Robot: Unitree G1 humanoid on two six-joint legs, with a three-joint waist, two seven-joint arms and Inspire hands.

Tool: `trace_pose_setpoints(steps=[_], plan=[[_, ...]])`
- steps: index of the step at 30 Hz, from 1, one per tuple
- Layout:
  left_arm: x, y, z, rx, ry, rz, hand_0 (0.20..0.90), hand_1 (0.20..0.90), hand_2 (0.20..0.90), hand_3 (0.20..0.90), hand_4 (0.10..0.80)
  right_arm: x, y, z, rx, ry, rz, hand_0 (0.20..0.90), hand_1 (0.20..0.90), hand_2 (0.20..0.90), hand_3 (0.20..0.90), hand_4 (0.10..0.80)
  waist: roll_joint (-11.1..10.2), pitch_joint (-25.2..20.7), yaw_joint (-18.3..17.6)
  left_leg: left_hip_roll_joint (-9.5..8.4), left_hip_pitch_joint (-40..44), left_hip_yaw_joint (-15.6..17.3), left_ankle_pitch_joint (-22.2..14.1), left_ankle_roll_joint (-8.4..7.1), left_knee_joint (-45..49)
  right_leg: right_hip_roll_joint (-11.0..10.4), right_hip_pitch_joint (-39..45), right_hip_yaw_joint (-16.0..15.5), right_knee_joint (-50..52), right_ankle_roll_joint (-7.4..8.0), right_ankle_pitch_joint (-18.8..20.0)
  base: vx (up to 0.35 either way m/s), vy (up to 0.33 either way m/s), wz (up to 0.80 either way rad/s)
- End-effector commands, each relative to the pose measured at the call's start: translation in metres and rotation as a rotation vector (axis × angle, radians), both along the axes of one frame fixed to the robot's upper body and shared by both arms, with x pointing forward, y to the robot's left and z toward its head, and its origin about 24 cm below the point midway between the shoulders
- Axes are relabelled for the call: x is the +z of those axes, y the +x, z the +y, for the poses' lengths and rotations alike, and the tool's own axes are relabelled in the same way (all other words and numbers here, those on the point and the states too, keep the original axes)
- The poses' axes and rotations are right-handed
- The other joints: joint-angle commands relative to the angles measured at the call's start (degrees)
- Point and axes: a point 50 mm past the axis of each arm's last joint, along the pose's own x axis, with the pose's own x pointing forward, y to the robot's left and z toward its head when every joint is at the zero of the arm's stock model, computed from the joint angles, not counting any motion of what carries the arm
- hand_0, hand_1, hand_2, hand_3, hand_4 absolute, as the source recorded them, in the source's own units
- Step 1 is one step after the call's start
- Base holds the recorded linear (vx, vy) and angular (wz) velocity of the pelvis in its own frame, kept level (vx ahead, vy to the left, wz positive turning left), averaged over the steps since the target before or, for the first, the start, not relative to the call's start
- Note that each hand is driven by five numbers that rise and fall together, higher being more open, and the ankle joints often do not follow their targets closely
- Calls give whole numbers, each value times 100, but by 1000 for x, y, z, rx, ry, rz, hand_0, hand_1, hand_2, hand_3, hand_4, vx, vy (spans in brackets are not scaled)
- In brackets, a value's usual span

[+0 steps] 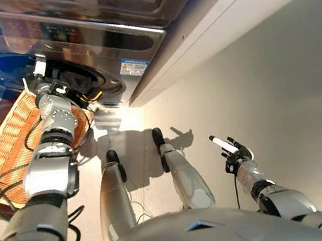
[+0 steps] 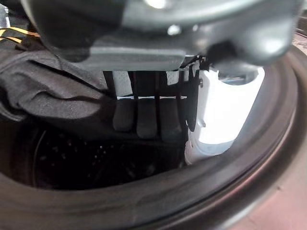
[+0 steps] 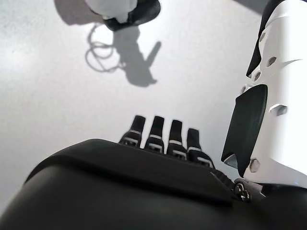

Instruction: Pick up the clothes and place them into the washing machine

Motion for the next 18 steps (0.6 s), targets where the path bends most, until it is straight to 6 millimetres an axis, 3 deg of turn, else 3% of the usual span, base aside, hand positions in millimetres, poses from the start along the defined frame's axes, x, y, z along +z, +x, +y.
trace_pose_setpoints(steps=[1,5,6,7,10,18], plan=[[183,37,-15,-97,246,-553,200,200,200,200,300,15,-17,-63,-112,-163,28,900,900,900,900,800,259,-293,-293,-138,-4,-243,15,-274,-168,127,266,-12,-334,-68,112,-2,11,-4],[197,34,-6,-80,264,-584,200,200,200,200,300,18,-14,-65,-127,-157,6,900,900,900,900,800,186,-289,-408,-20,-302,-276,-129,-279,248,221,94,-34,-244,-74,101,19,-20,-4],[197,33,-5,-81,262,-587,200,200,200,200,300,18,-14,-66,-132,-156,5,900,900,900,900,800,207,-311,-399,39,-281,-347,-377,-276,354,320,94,-26,-176,-65,-49,-16,-43,-8],[200,32,-3,-75,263,-593,200,200,200,200,300,19,-14,-67,-144,-154,1,900,900,900,900,800,137,-260,-458,87,-474,-293,-285,-264,567,377,-64,-41,-79,-98,61,92,-20,-13],[210,32,-1,-77,286,-600,200,200,200,200,300,17,-20,-69,-174,-143,8,900,900,900,900,800,121,-317,-521,311,-742,-425,-773,-251,1134,678,-343,-85,411,-159,-264,11,-59,-32],[205,30,16,-26,325,-508,200,200,200,200,300,14,-20,-62,-186,-127,3,900,900,900,900,800,107,-372,-604,608,-1120,-382,-1106,-197,1846,943,-796,-199,1070,-200,-509,-8,2,-29]])
